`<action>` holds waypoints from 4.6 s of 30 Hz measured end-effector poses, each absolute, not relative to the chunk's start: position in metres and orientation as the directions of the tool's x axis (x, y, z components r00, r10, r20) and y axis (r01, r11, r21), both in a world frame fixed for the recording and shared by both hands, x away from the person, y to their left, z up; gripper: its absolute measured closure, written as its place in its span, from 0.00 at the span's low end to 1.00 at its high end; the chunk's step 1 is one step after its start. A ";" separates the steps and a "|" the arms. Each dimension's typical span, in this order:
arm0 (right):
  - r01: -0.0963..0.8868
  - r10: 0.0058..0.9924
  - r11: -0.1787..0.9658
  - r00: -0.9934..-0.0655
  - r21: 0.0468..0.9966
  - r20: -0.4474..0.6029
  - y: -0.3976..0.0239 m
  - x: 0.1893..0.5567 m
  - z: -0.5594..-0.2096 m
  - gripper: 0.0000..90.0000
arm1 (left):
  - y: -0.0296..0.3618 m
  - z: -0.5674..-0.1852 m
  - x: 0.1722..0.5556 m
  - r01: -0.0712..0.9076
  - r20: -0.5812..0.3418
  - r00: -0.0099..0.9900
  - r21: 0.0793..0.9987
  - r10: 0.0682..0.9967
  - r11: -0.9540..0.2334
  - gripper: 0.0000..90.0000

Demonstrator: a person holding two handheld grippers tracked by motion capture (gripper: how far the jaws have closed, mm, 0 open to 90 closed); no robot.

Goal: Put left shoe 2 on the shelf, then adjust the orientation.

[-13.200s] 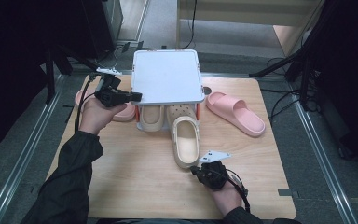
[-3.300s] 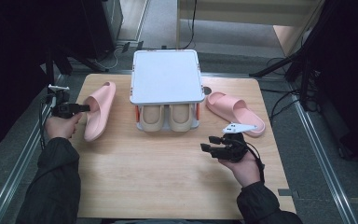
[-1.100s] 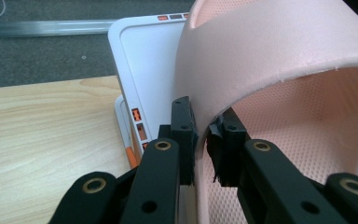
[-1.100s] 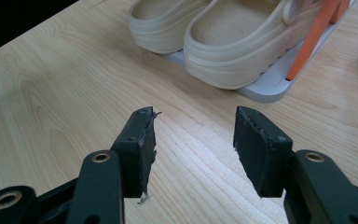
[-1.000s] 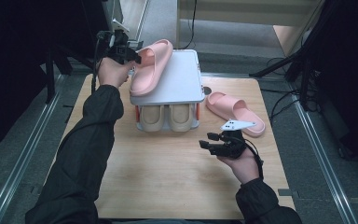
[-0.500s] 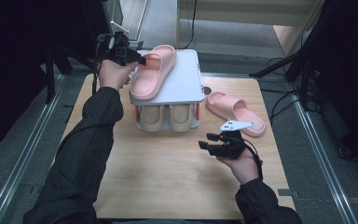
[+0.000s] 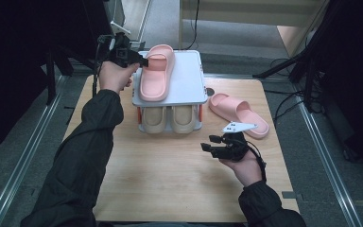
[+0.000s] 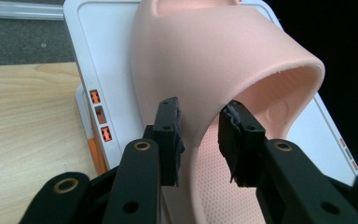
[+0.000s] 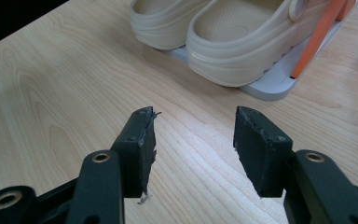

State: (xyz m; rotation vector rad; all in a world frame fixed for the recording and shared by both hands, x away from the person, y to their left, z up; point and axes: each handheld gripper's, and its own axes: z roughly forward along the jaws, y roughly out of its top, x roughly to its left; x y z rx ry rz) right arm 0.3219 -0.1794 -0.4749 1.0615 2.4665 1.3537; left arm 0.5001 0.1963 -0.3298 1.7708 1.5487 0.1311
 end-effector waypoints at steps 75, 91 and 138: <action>0.501 0.663 0.341 -0.728 0.795 0.174 -0.203 0.347 -0.471 0.58 | 0.262 -0.388 0.385 0.721 -0.361 0.412 0.691 0.837 -0.057 0.54; 0.511 0.707 0.316 -0.688 0.799 0.161 -0.227 0.376 -0.472 0.64 | 0.256 -0.431 0.354 0.712 -0.342 0.432 0.697 0.835 -0.082 0.52; 0.621 0.824 0.231 -0.534 0.749 0.189 -0.262 0.445 -0.504 1.00 | 0.270 -0.460 0.311 0.691 -0.323 0.432 0.718 0.842 -0.079 0.49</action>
